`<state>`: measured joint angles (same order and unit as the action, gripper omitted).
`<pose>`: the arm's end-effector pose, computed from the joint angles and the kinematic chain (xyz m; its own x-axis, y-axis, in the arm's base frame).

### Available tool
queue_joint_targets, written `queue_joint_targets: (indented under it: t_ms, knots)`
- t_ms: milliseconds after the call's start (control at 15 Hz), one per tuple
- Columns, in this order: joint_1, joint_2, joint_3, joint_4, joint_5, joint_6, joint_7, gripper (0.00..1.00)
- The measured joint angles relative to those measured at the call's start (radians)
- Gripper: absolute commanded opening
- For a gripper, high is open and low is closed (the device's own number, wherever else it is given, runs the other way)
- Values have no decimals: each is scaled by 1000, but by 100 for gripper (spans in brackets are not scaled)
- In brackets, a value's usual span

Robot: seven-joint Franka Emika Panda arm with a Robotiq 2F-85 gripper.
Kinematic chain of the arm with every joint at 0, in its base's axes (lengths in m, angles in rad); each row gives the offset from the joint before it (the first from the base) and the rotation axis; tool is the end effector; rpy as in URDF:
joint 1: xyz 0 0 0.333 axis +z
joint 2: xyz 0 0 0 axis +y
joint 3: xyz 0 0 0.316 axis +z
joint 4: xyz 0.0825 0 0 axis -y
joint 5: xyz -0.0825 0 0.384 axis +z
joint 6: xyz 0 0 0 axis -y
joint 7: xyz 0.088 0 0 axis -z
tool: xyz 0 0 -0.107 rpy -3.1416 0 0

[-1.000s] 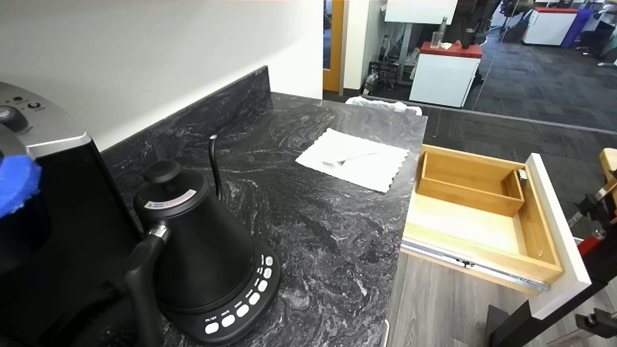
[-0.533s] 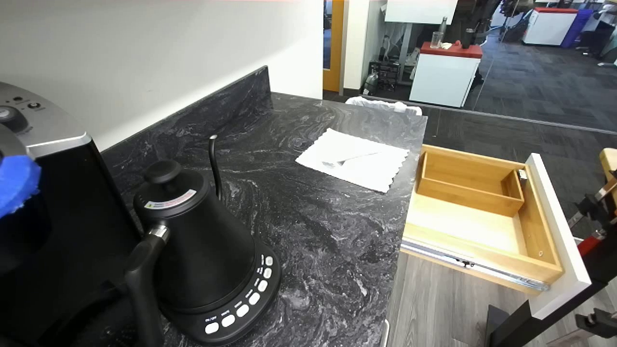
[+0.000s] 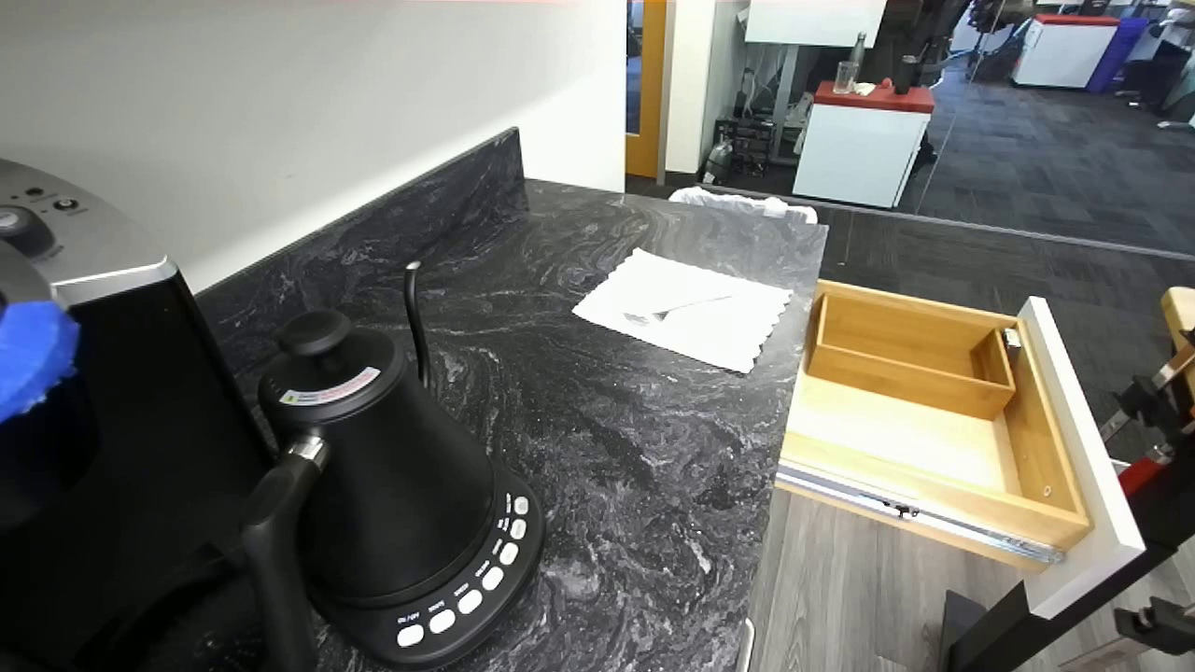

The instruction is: Remove the fork from the napkin on the countertop and place it inside the open drawer

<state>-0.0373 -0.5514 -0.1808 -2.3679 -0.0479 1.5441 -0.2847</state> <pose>0.3440 -0.0884 0.5016 0.9602 0.1235 -0.2504 0.0949 -0.9878 -0.1232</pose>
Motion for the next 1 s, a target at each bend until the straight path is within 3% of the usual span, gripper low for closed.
queue_joint_targets:
  t_ms: [333,667,1000]
  knots:
    - [21,24,49,-6,8,20,-24,100]
    - [102,196,149,-59,45,318,-13,100]
    - [102,330,161,16,25,411,-20,100]
